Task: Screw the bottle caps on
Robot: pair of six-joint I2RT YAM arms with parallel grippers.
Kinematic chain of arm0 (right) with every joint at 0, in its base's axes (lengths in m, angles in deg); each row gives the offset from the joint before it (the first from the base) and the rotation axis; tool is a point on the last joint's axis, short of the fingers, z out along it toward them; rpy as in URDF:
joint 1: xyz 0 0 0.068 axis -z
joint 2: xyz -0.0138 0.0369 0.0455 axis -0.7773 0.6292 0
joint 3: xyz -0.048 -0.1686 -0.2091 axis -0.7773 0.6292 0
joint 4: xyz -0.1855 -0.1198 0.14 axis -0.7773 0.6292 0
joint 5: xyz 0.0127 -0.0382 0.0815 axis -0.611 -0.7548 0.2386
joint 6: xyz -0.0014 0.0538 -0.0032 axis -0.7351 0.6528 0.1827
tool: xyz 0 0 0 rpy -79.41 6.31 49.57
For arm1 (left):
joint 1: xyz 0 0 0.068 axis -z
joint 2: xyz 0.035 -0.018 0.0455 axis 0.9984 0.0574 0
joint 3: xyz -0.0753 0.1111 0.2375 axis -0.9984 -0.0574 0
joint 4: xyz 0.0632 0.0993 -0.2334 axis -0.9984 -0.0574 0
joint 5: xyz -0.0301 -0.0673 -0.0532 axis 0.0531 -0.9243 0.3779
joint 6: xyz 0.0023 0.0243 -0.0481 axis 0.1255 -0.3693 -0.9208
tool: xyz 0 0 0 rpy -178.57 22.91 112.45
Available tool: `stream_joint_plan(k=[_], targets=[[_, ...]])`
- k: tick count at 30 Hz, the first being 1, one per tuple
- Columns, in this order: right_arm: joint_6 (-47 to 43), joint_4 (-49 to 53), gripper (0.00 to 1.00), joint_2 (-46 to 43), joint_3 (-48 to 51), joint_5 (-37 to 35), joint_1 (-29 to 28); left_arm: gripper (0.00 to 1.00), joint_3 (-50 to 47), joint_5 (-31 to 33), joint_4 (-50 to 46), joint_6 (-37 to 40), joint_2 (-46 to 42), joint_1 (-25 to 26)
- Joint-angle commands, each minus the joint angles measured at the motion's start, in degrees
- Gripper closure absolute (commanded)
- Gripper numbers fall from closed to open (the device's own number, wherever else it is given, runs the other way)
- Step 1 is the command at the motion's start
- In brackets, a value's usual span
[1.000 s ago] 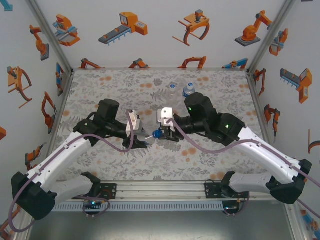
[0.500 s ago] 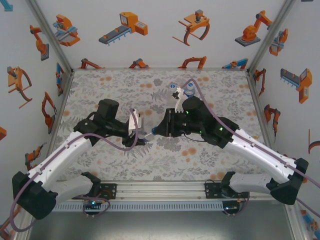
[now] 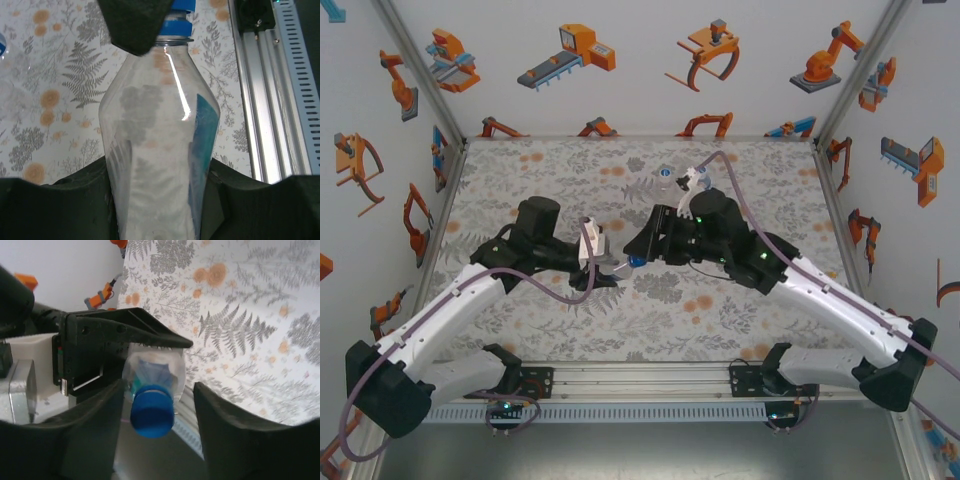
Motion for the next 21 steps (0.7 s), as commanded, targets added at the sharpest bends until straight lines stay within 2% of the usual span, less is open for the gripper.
stream_joint_plan(k=[1, 6, 10, 12, 16, 21], targets=[[-17.44, -2.71, 0.36, -4.53, -2.37, 4.98, 2.90, 1.00, 0.92, -4.11, 1.21, 1.13, -0.21, 0.10], [-42.71, -2.08, 0.37, -5.57, -4.00, 14.14, 4.05, 1.00, 2.14, -5.92, -1.40, 2.40, 0.61, 0.10], [-65.56, -0.01, 0.40, -5.97, -3.85, 27.27, 3.99, 1.00, 2.50, -6.74, -3.04, 3.53, 0.43, 0.10], [-73.72, 1.54, 0.39, -5.81, -3.77, 30.76, 4.00, 1.00, 2.60, -7.36, -3.61, 4.15, 0.43, 0.05], [-82.53, 4.67, 0.39, -3.98, -4.84, 34.69, 3.96, 1.00, 3.06, -8.42, -5.06, 4.65, 0.59, 0.05], [-83.20, 3.90, 0.40, -1.68, -4.90, 36.02, 3.77, 1.00, 3.16, -8.78, -5.52, 4.72, 0.59, 0.11]])
